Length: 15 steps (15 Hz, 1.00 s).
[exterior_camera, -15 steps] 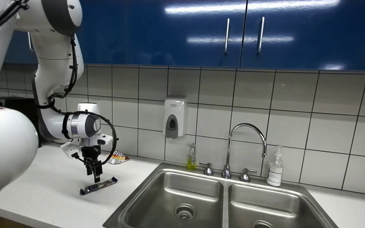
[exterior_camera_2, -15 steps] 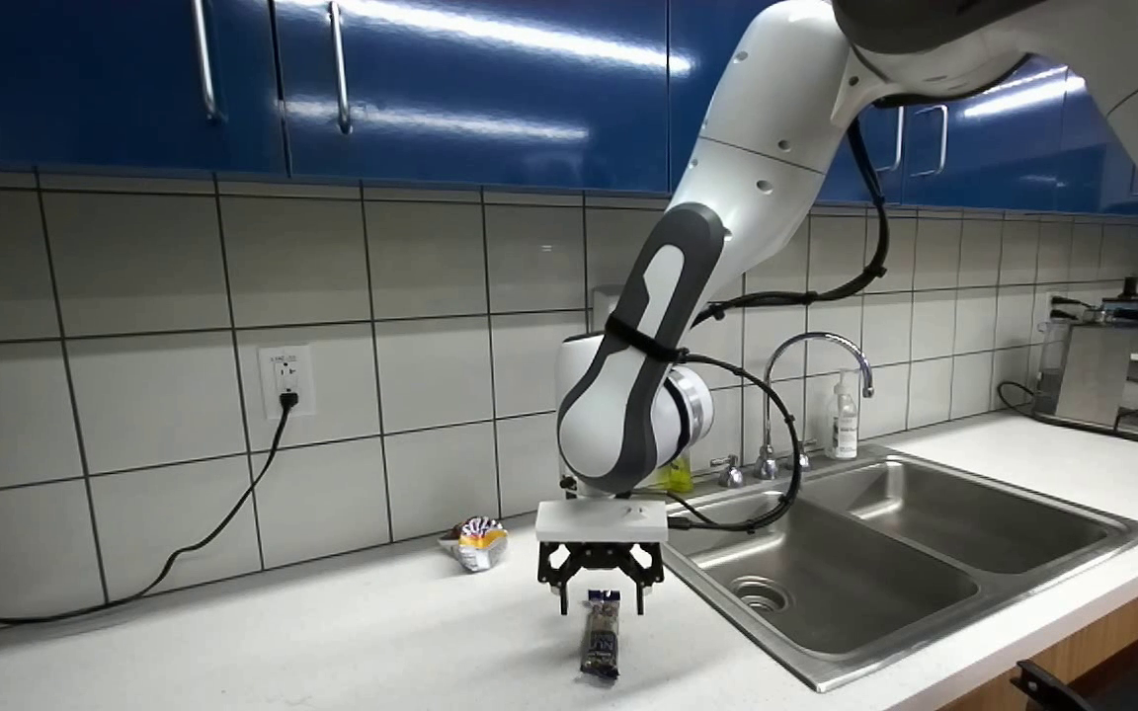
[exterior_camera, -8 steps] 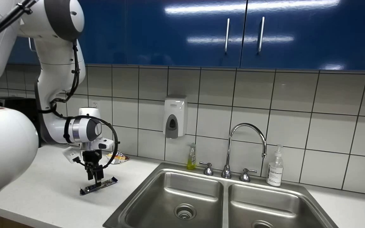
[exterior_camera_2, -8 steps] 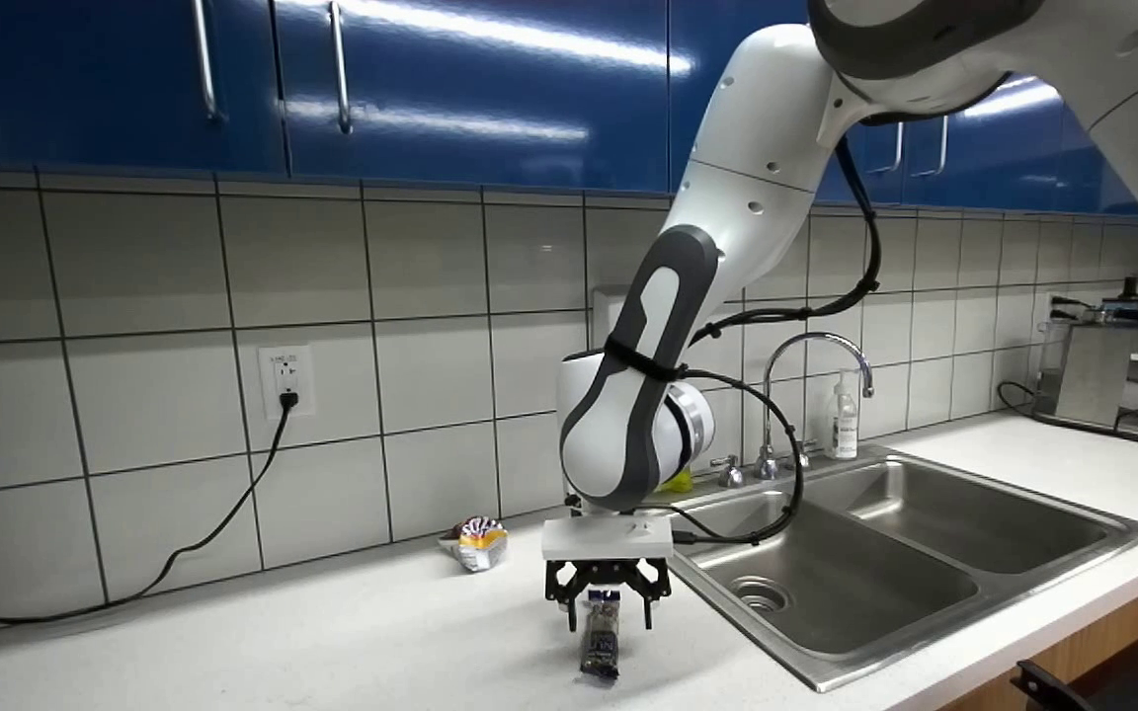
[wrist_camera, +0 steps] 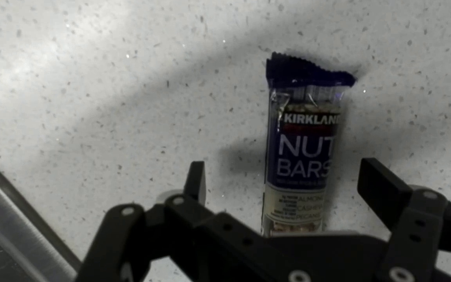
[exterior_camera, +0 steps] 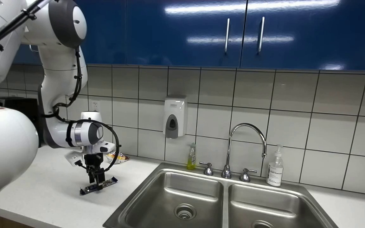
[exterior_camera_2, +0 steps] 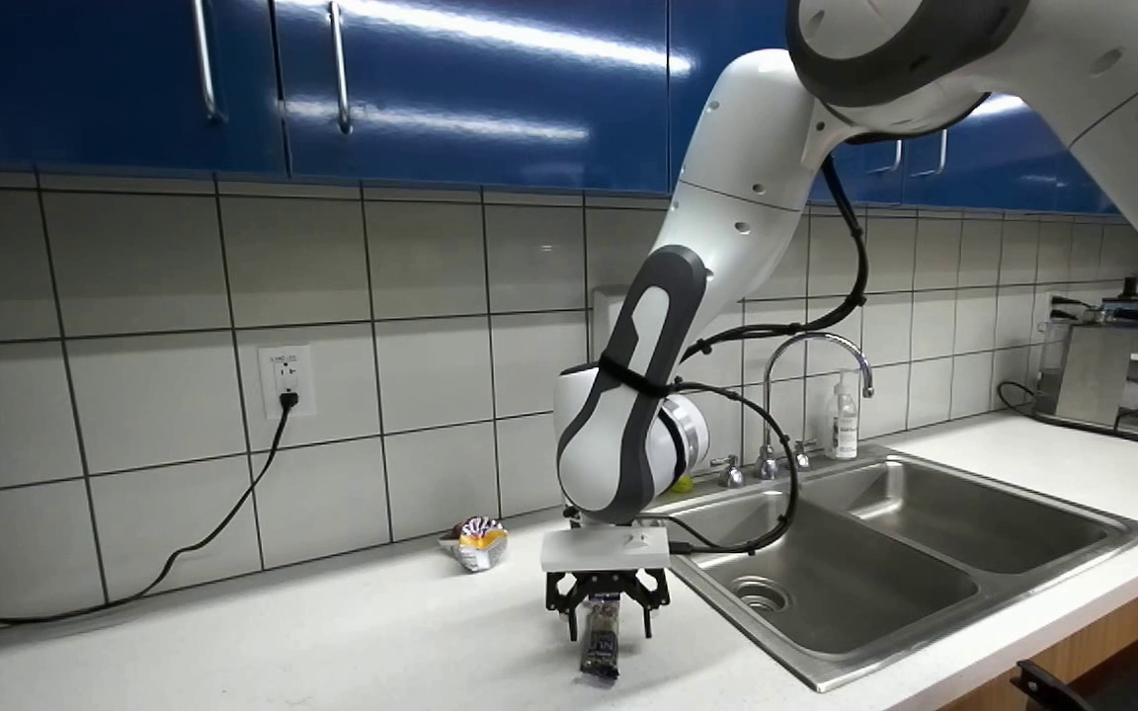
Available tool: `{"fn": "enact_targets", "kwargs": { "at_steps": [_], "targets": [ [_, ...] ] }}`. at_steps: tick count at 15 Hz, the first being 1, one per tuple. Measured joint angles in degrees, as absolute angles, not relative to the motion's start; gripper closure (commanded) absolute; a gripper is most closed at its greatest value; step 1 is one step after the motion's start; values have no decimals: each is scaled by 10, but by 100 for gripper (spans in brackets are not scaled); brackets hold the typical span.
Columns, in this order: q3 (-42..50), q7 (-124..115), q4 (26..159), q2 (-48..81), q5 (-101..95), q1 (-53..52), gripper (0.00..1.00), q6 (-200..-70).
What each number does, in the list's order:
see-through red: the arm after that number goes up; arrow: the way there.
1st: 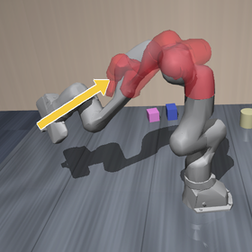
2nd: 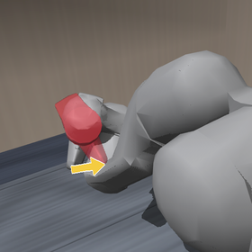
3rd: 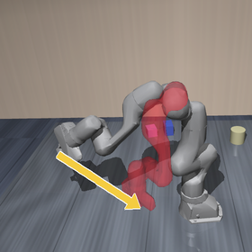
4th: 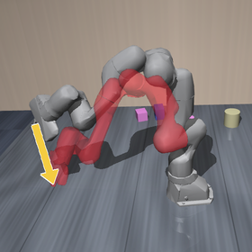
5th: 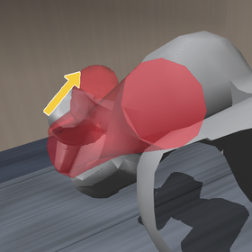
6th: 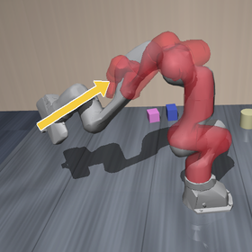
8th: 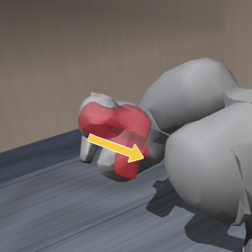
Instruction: Pick up the pack of snacks and put it in the sink
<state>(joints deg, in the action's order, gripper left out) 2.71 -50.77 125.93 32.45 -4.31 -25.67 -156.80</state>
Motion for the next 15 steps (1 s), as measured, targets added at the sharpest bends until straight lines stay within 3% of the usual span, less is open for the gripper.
{"fn": "enact_targets", "kwargs": {
  "at_steps": [7,9,10,11,15],
  "targets": [
    [31,-508,1246,340,-43,-257,0,-1568],
    [31,-508,1243,343,-43,-257,15,-1568],
    [32,-508,1242,344,-43,-257,33,-1568],
    [32,-508,1240,346,-43,-257,43,-1568],
    [32,-508,1233,348,-43,-259,73,-1568]
  ]
}}
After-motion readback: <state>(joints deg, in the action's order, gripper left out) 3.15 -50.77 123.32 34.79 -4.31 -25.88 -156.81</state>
